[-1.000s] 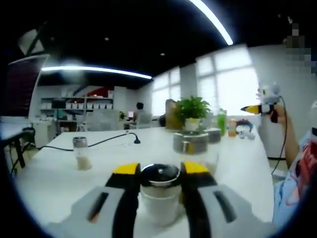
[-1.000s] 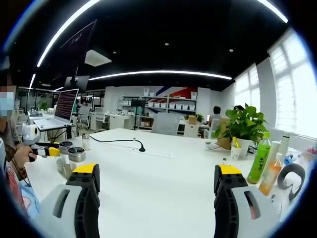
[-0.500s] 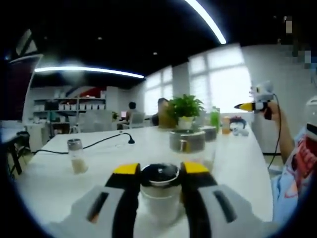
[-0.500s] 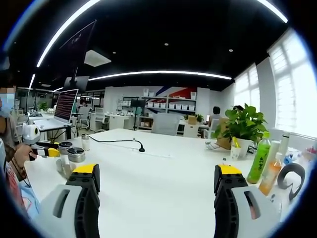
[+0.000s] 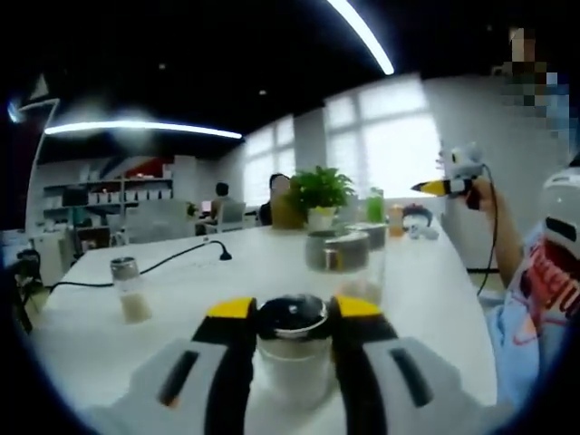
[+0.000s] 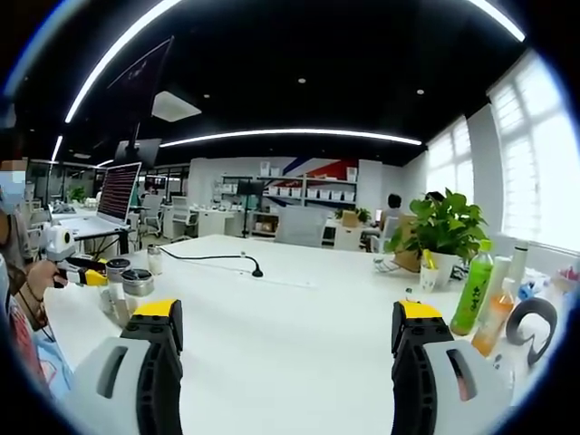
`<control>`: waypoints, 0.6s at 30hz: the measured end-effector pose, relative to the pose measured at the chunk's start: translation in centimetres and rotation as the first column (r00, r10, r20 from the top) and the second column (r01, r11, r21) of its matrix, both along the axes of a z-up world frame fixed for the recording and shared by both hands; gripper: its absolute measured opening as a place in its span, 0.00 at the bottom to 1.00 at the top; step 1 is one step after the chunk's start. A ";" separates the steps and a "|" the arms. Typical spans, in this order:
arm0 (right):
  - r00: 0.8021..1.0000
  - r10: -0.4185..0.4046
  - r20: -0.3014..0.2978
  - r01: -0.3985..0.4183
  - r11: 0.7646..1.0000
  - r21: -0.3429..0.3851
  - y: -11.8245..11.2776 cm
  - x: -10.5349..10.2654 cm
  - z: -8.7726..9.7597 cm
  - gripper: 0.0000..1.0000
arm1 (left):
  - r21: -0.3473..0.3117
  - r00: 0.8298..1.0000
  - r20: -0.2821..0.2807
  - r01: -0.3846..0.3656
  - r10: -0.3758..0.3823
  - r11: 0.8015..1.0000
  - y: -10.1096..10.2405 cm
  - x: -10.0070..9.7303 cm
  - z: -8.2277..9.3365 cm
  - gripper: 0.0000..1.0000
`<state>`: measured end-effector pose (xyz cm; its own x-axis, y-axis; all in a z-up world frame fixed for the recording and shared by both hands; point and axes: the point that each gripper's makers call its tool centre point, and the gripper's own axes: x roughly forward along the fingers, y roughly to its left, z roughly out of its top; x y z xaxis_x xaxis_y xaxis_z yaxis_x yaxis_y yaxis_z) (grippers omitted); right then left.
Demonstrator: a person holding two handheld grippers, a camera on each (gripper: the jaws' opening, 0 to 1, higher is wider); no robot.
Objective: Rotate the seasoning bottle until the label or dispensing opening points toward the visible target arrow and the bottle remains upright within the marked orientation range
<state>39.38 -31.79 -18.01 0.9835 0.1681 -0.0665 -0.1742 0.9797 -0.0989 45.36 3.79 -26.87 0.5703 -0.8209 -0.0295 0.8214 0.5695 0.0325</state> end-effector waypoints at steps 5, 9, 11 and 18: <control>1.000 0.005 -0.003 -0.005 1.000 0.001 0.2 0.0 -0.1 0.99 | -0.010 1.000 -0.009 0.030 -0.030 1.000 -0.1 -0.1 -0.1 0.34; 1.000 0.003 -0.007 -0.003 1.000 0.001 0.2 0.0 -0.2 0.99 | 0.001 0.998 -0.018 0.057 -0.057 0.998 -0.1 0.0 -0.1 0.34; 1.000 0.001 -0.004 -0.001 1.000 0.001 0.2 0.0 -0.1 0.99 | 0.004 0.997 -0.023 0.075 -0.075 0.997 -0.1 0.0 -0.1 0.34; 1.000 -0.003 -0.014 0.003 1.000 0.005 -0.1 0.2 -0.4 0.99 | 0.019 0.989 -0.027 0.143 -0.143 0.990 -0.3 0.0 -0.2 0.34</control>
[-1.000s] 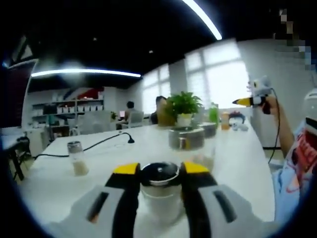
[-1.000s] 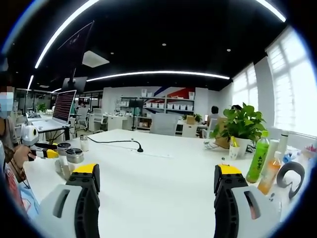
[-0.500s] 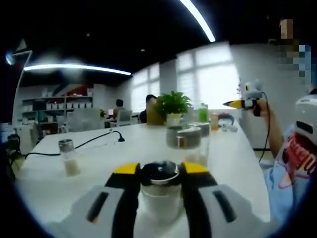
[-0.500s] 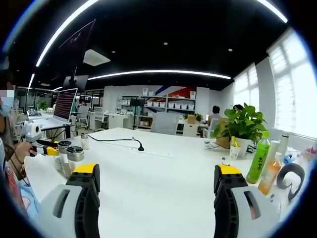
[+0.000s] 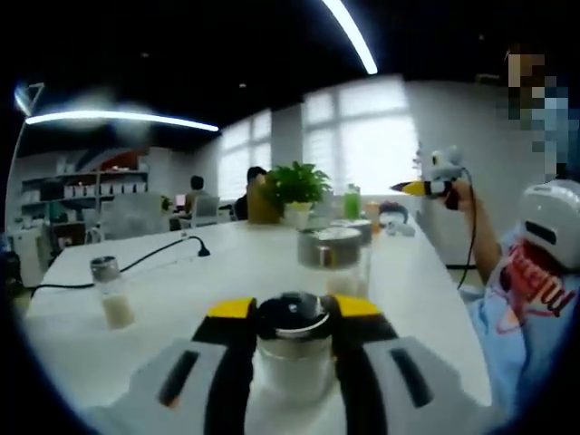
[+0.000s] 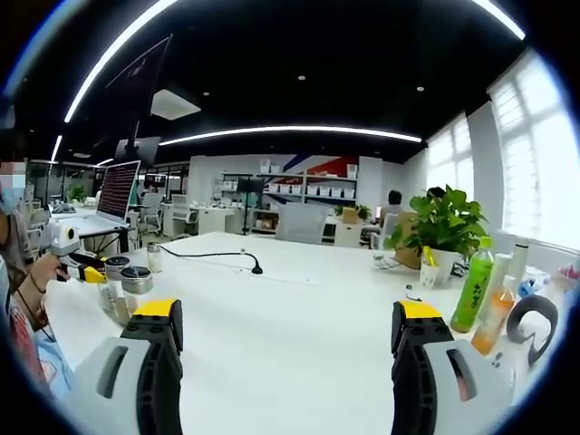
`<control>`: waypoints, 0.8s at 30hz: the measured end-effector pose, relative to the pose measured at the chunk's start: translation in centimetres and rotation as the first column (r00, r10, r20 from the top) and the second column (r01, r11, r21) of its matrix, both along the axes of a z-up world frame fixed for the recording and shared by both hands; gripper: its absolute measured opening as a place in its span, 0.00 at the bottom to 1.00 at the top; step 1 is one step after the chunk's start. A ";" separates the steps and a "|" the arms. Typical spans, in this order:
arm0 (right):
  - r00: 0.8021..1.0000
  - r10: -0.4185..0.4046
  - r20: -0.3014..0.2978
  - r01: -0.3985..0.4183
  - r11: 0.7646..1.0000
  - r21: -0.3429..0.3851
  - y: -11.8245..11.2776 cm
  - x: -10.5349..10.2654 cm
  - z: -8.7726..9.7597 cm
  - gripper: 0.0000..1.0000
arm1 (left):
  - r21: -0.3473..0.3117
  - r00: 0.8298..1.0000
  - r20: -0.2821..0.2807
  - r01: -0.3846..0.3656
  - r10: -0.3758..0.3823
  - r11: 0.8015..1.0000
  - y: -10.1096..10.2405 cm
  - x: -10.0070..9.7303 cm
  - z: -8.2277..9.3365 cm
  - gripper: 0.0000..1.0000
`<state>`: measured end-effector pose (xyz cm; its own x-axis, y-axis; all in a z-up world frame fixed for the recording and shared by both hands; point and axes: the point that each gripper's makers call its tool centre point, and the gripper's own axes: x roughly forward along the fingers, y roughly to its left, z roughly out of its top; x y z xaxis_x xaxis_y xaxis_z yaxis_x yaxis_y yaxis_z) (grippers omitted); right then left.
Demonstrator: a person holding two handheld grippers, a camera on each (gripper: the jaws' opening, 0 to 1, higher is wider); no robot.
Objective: Rotate the seasoning bottle until the label or dispensing opening points toward the visible target arrow and the bottle remains upright within the marked orientation range
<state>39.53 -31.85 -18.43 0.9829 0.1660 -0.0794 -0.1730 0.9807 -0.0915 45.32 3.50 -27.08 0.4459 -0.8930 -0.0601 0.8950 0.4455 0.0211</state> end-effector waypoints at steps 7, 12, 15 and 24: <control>1.000 0.006 -0.001 -0.006 1.000 0.009 0.2 0.2 -0.1 0.99 | 0.006 0.998 0.001 0.070 -0.070 0.998 -0.3 0.1 0.0 0.34; 0.999 0.032 -0.001 -0.032 0.999 0.014 0.8 0.2 -0.1 0.99 | 0.009 0.993 0.003 0.119 -0.119 0.993 -0.3 0.0 -0.1 0.34; 0.999 0.031 -0.007 -0.031 0.999 0.016 0.7 0.3 -0.2 0.99 | 0.005 0.991 0.004 0.137 -0.137 0.991 -0.3 -0.1 -0.1 0.34; 1.000 0.026 0.017 -0.026 1.000 -0.010 0.2 -0.1 0.3 0.99 | 0.034 0.977 -0.005 0.215 -0.215 0.976 -0.5 0.0 -0.1 0.34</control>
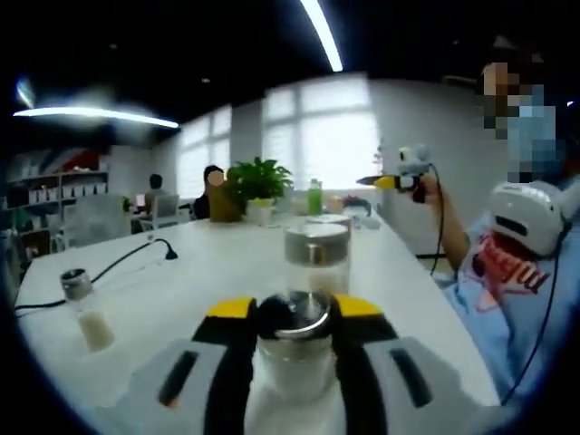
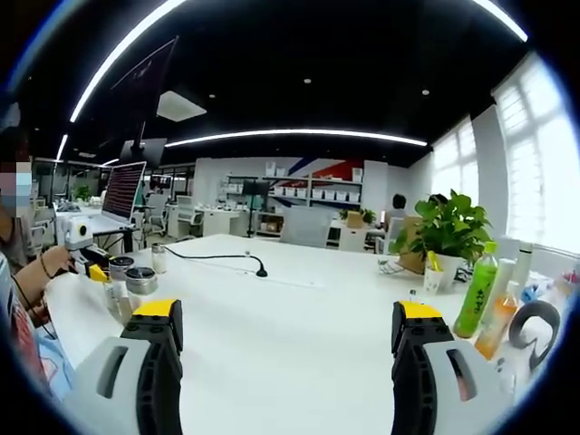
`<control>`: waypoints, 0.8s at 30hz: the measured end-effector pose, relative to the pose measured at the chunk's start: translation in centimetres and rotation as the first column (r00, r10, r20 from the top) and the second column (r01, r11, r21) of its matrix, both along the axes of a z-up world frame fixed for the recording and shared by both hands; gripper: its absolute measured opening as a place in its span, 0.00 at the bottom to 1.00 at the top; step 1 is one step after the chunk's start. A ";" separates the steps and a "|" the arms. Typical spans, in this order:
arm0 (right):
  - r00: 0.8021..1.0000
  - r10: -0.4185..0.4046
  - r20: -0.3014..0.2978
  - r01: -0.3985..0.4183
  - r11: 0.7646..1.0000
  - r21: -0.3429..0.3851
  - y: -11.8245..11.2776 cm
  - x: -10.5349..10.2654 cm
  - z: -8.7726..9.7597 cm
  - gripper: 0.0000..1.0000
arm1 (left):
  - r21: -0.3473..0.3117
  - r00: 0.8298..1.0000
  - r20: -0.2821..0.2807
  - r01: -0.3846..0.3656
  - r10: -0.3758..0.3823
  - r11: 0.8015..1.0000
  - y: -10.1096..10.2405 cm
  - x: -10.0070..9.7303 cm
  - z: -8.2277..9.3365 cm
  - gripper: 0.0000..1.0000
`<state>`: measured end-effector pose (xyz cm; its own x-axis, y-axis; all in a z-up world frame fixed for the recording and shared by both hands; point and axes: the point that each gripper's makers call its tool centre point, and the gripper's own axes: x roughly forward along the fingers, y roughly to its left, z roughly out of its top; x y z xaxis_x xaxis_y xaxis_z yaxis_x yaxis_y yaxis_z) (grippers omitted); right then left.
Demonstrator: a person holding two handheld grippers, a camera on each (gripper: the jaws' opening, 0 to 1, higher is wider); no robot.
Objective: Rotate the seasoning bottle until the label or dispensing opening points toward the visible target arrow and the bottle remains upright within the marked orientation range
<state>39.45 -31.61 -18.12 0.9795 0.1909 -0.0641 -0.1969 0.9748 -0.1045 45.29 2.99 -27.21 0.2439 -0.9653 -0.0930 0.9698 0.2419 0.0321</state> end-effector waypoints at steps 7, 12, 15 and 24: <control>1.000 -0.004 0.001 0.004 1.000 0.002 -0.2 0.2 -0.1 0.99 | -0.009 0.999 -0.031 0.028 -0.029 1.000 -0.3 -0.3 -0.1 0.34; 1.000 -0.011 0.015 0.011 1.000 0.006 -0.3 0.1 0.2 0.99 | -0.016 0.998 -0.056 0.013 -0.014 1.000 -0.3 -0.2 0.0 0.34; 1.000 -0.019 0.009 0.019 1.000 0.006 -0.6 0.1 0.1 0.99 | -0.027 0.998 -0.055 -0.005 0.004 1.000 -0.1 0.0 0.2 0.36; 1.000 -0.001 -0.003 0.001 1.000 0.014 0.0 0.2 -0.2 0.99 | -0.098 0.998 -0.014 -0.055 0.053 0.994 0.5 -0.4 1.5 0.46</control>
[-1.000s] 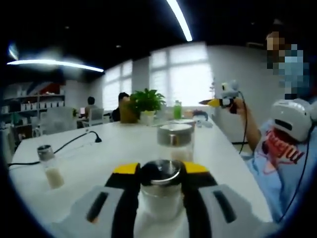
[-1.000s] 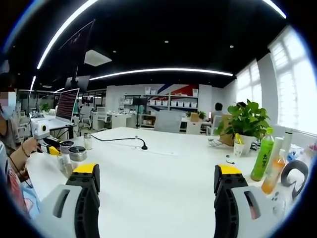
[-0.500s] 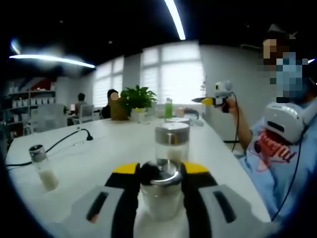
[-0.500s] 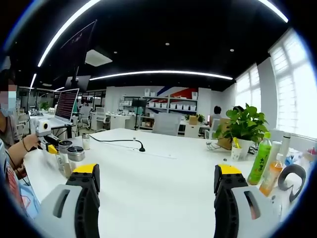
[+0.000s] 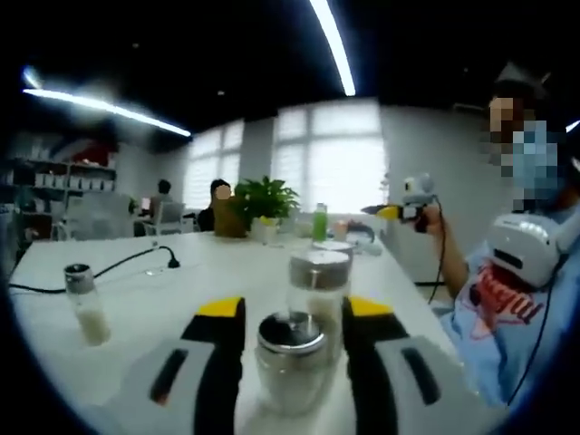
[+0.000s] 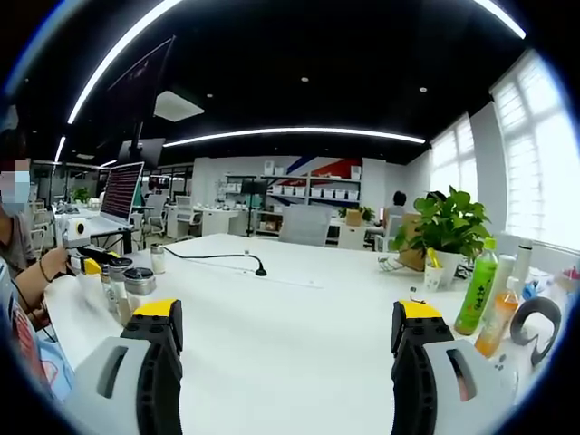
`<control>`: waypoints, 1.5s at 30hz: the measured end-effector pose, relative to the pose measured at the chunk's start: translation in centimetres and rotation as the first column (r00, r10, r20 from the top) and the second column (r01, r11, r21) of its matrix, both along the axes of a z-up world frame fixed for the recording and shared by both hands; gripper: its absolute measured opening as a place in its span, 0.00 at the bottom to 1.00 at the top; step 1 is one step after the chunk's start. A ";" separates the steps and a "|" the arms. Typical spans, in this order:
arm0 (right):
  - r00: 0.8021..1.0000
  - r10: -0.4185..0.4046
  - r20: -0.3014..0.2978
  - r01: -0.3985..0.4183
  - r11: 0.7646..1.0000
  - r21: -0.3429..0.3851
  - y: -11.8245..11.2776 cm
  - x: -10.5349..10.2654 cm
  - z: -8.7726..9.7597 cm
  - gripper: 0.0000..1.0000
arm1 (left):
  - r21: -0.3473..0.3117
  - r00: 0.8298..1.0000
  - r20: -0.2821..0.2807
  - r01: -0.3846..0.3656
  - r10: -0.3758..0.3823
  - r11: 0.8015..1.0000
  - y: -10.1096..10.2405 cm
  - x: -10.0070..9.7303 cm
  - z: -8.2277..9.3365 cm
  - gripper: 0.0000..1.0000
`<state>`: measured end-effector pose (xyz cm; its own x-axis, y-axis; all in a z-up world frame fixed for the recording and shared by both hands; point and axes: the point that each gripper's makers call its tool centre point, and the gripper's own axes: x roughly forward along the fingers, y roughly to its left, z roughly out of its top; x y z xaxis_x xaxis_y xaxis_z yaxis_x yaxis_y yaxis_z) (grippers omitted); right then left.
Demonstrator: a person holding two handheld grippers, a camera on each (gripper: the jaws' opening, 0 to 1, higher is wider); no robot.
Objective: Rotate the seasoning bottle until the label or dispensing opening points toward the visible target arrow and the bottle remains upright within the marked orientation range
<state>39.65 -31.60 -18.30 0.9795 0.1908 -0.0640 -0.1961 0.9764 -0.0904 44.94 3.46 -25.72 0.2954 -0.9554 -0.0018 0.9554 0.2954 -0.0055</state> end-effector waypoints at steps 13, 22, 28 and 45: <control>1.000 0.018 0.010 -0.019 0.999 0.036 0.8 0.1 0.2 0.99 | -0.049 0.981 -0.040 -0.190 0.188 0.981 1.7 0.0 0.3 0.52; 1.000 0.020 -0.006 -0.020 0.999 0.031 0.9 0.3 -0.2 0.99 | -0.053 0.953 -0.049 -0.300 0.298 0.952 1.8 -0.6 1.3 0.53; 1.000 0.019 0.006 -0.019 0.999 0.027 0.9 0.2 0.1 0.99 | 0.016 0.873 0.027 -0.487 0.487 0.873 3.1 0.4 0.8 0.49; 0.999 -0.019 0.048 0.016 0.998 0.055 0.1 -0.1 1.1 0.99 | -0.021 0.788 0.015 -0.615 0.615 0.788 2.4 -0.2 0.4 0.44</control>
<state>39.57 -31.53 -17.19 0.9845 0.1754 -0.0063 -0.1755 0.9834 -0.0457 44.78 5.84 -25.37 0.8205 -0.5713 0.0223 0.5714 0.8207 0.0026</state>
